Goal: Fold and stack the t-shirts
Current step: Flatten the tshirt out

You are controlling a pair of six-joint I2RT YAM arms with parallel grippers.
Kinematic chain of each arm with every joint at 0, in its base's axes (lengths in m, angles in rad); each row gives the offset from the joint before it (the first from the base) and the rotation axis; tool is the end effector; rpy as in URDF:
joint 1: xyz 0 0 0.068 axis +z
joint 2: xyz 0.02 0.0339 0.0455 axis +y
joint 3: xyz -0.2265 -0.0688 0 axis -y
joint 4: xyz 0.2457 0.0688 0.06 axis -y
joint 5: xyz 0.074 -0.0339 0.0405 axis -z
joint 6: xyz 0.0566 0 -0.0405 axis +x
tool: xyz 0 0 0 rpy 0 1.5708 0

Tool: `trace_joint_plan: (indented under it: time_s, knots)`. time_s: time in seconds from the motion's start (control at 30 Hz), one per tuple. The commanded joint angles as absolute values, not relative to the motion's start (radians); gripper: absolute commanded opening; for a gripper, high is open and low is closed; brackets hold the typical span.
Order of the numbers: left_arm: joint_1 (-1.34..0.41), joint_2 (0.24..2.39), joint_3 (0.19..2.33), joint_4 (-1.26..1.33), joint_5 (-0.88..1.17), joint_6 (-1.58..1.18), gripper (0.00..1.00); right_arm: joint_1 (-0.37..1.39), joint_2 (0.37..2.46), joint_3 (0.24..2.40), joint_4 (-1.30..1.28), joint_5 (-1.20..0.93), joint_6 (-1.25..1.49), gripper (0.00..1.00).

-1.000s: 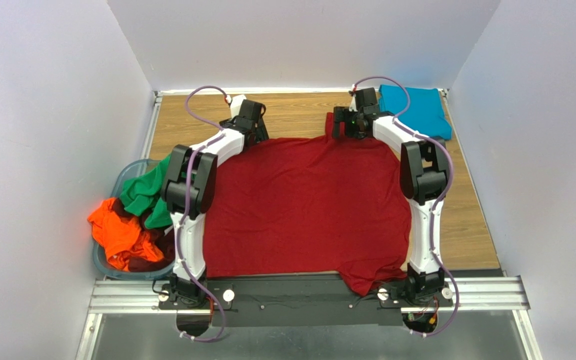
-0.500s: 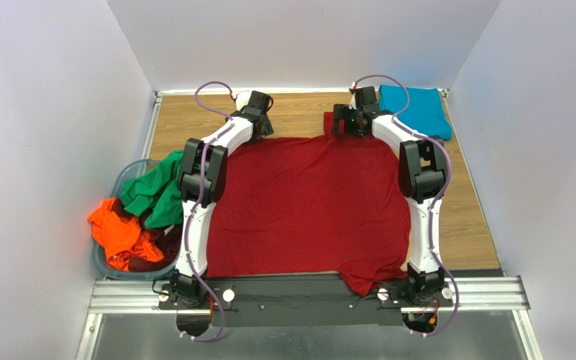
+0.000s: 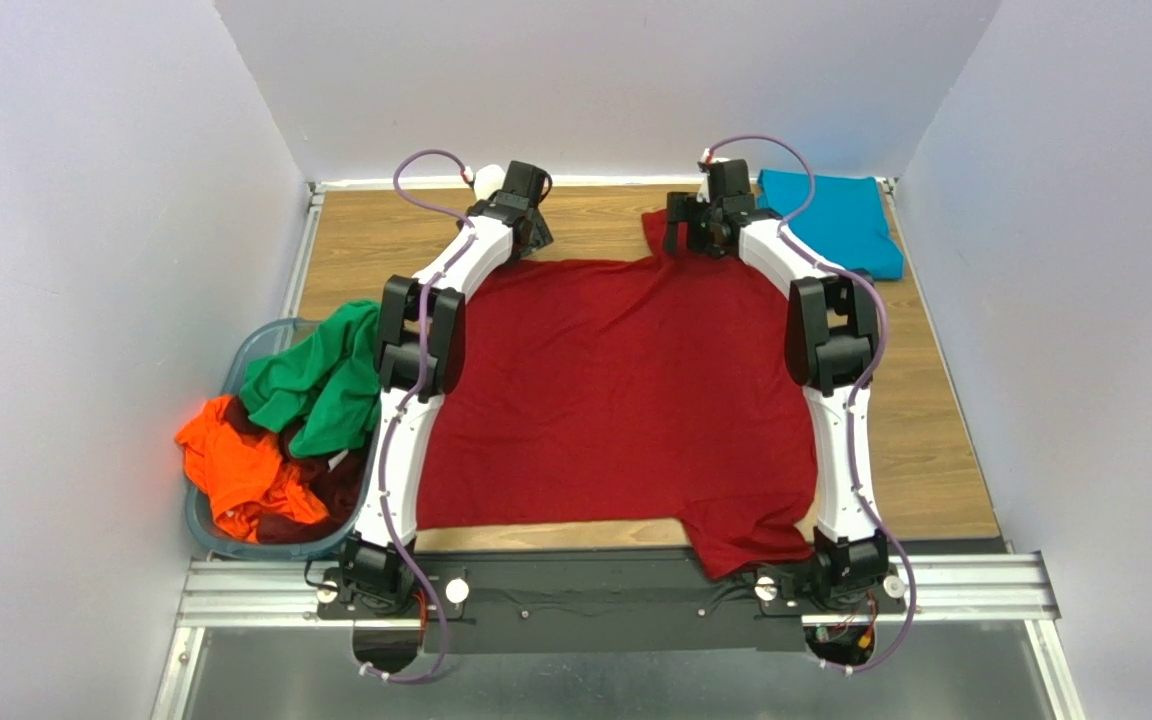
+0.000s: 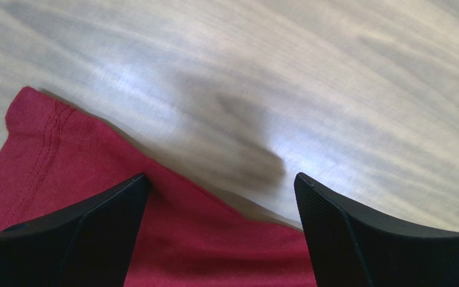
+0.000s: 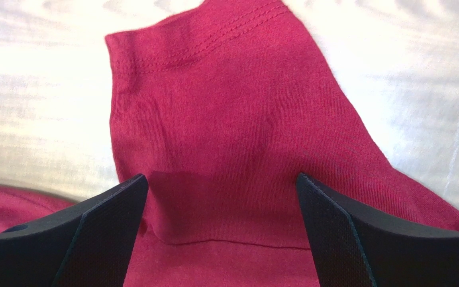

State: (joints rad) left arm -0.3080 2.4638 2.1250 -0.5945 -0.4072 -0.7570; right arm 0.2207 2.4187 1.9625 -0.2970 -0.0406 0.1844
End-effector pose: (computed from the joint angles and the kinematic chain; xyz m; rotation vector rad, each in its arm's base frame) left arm 0.5053 -0.1372 0.1292 -0.6923 2.2989 0.0248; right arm 0.5187 0.1187 0.1197 -0.0630 2.3358 0.2501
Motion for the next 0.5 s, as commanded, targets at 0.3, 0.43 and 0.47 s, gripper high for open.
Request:
trace_joint_plan:
  time_s: [0.3,0.43,0.47]
  knots:
    - [-0.21,2.606,2.304,-0.472,-0.275,-0.784,0.99,0.181,2.658,2.272,-0.422,-0.032,0.155,1.0]
    - [-0.189,2.657,2.368,-0.443,-0.244,-0.773,0.99,0.181,2.701,2.359,-0.42,-0.038,0.155,1.0]
    - [-0.186,2.661,2.37,-0.428,-0.236,-0.767,0.99,0.179,2.707,2.384,-0.42,-0.04,0.156,1.0]
